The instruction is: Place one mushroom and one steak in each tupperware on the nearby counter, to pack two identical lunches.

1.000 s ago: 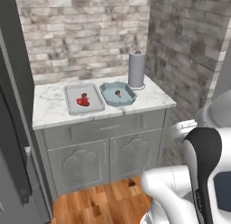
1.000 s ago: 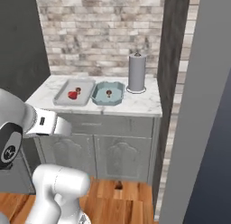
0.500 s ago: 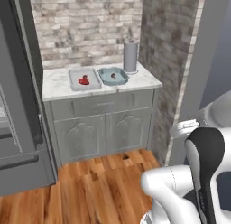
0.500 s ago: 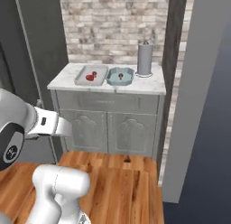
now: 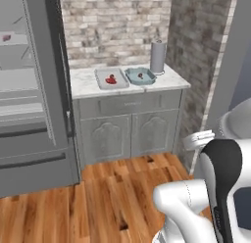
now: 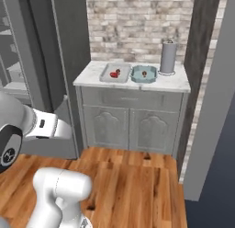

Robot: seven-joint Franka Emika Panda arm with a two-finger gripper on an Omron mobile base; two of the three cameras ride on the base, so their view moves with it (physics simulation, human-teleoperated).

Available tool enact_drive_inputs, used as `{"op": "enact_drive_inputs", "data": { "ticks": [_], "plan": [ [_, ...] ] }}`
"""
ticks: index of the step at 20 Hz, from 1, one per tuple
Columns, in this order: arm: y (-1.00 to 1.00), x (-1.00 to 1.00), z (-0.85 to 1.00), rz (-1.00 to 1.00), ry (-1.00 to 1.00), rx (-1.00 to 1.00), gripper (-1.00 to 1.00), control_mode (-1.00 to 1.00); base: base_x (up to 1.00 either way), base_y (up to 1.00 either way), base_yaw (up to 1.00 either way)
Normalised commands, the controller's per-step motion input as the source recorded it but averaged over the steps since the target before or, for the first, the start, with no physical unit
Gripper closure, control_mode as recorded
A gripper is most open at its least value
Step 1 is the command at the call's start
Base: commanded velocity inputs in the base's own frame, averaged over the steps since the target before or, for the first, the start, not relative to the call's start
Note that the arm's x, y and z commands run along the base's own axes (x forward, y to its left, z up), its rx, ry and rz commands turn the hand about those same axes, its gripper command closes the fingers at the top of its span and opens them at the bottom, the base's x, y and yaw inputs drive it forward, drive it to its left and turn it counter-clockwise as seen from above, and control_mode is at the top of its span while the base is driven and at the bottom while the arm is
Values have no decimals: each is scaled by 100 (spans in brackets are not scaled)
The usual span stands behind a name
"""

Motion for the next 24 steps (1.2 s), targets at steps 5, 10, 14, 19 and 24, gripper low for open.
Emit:
{"op": "enact_drive_inputs", "data": {
  "ticks": [5,10,14,19,24],
  "plan": [
    [0,0,0,0,0,0,-100,100,-22,100,0],
    [0,0,0,0,0,0,-100,100,-1,100,2],
    [0,0,0,0,0,0,-100,100,0,100,19],
    [0,0,0,0,0,0,-100,100,0,100,19],
    [0,0,0,0,0,0,-100,100,21,91,6]
  ]
}}
